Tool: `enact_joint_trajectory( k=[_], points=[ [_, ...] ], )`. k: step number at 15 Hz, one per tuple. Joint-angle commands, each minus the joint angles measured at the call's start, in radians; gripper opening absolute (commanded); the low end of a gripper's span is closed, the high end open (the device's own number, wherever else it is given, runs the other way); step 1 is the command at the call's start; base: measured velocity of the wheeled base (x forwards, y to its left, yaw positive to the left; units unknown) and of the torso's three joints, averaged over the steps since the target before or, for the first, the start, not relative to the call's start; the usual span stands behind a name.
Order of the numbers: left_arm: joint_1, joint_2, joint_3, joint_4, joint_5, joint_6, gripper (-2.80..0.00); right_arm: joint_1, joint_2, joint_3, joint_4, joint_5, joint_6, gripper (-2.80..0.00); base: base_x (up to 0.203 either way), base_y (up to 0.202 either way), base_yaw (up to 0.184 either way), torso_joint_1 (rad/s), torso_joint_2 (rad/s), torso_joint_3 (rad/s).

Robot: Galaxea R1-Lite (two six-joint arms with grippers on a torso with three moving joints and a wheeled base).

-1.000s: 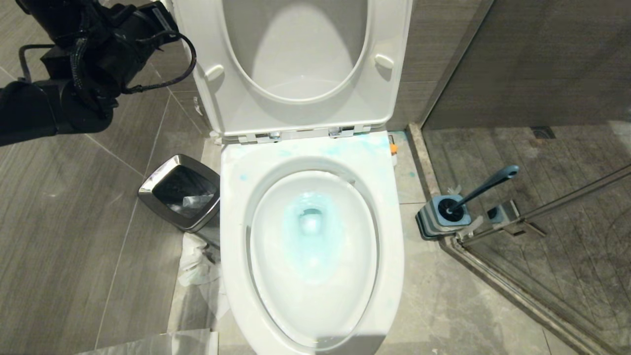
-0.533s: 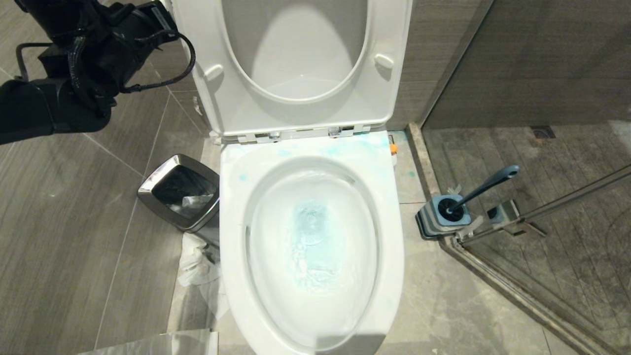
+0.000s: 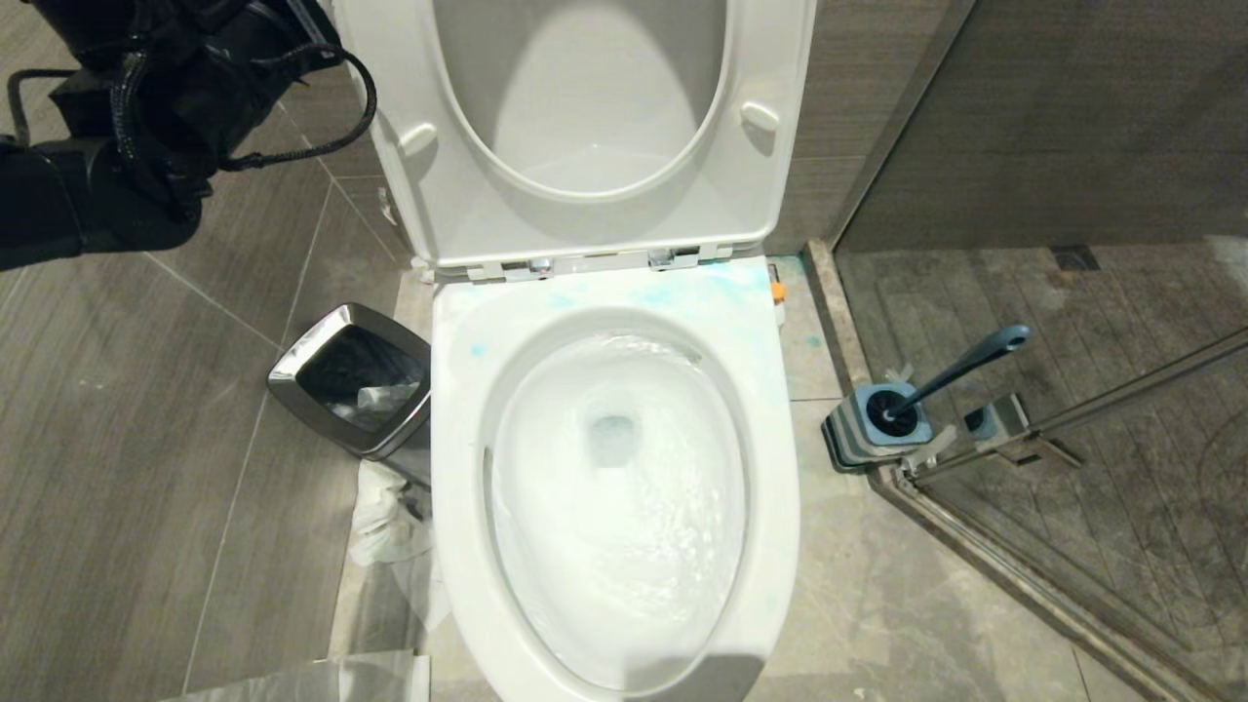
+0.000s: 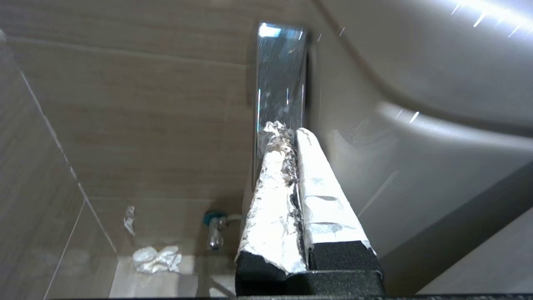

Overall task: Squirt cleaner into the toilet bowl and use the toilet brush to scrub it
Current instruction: Flush the toilet

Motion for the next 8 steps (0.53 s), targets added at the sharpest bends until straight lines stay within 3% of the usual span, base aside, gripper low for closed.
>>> enact_joint_trajectory(
  k=[1, 6, 8],
  points=[
    [0.008, -0.087, 0.003, -0.01, -0.001, -0.005, -2.8, 0.0, 0.001, 0.0, 0.0, 0.0, -0.001, -2.8, 0.0, 0.0, 0.0, 0.0, 0.0, 0.0],
    [0.059, -0.298, 0.009, 0.033, -0.016, -0.009, -2.8, 0.0, 0.001, 0.0, 0.0, 0.0, -0.001, -2.8, 0.0, 0.0, 0.0, 0.0, 0.0, 0.0],
    [0.092, -0.372, 0.009, 0.131, -0.03, -0.012, -2.8, 0.0, 0.001, 0.0, 0.0, 0.001, -0.001, -2.8, 0.0, 0.0, 0.0, 0.0, 0.0, 0.0]
  ],
)
